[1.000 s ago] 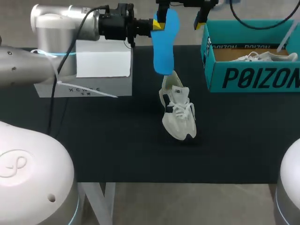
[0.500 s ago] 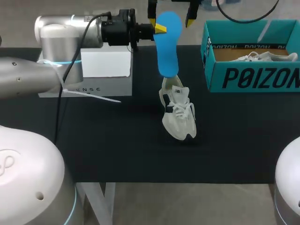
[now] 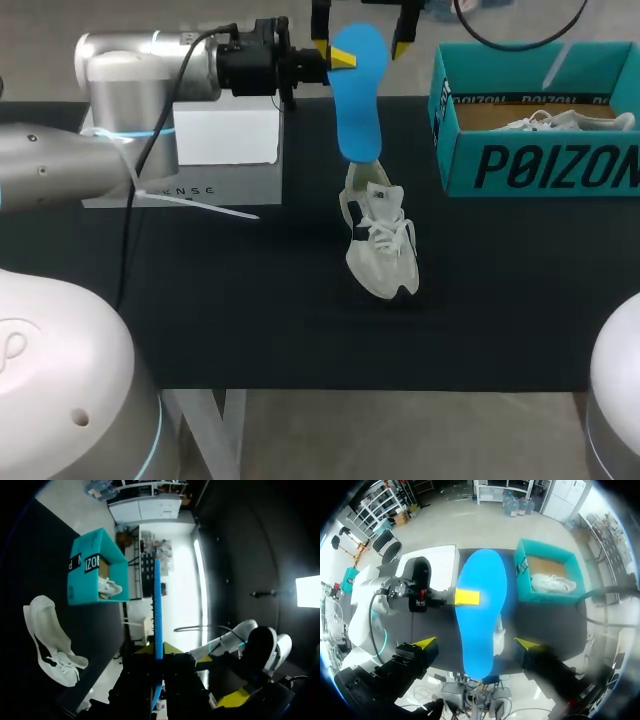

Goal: Take the shoe out of the shoebox, open the shoe tongue, remove and reinsert the insole, then place the shoe into the shoebox

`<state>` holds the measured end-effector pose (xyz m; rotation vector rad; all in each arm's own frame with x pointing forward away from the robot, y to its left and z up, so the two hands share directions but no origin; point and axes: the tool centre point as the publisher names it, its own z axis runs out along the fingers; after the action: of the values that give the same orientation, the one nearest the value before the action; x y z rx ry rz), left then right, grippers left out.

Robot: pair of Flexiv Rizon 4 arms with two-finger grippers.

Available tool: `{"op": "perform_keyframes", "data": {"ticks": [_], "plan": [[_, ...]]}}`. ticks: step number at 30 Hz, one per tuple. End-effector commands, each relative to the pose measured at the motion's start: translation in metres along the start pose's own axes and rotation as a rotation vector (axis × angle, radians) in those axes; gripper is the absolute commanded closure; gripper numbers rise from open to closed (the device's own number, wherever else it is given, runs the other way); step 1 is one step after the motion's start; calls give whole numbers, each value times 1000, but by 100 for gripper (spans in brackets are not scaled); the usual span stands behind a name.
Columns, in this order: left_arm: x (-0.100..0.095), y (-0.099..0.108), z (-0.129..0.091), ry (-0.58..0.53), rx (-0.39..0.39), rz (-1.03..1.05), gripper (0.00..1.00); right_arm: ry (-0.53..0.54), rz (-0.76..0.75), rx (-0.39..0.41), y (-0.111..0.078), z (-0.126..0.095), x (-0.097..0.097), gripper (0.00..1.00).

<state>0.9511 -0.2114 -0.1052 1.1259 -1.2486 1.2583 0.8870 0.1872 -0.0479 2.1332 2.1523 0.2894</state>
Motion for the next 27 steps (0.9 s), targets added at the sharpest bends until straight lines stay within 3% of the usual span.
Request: {"op": "perform_keyframes", "data": {"ticks": [1, 6, 12, 17, 27], "plan": [[-1, 1, 2, 2, -3, 0, 100, 4, 3, -1, -3, 1, -1, 0], [-1, 3, 3, 1, -9, 4, 100, 67, 25, 53, -7, 3, -1, 0], [-9, 0, 4, -6, 6, -35, 100, 62, 30, 98, -12, 6, -7, 0], [-23, -2, 4, -39, -21, -148, 100, 66, 33, 106, -15, 7, -9, 0], [-20, 3, 3, -29, -15, -127, 100, 77, 27, 109, -16, 9, -7, 0]]}}
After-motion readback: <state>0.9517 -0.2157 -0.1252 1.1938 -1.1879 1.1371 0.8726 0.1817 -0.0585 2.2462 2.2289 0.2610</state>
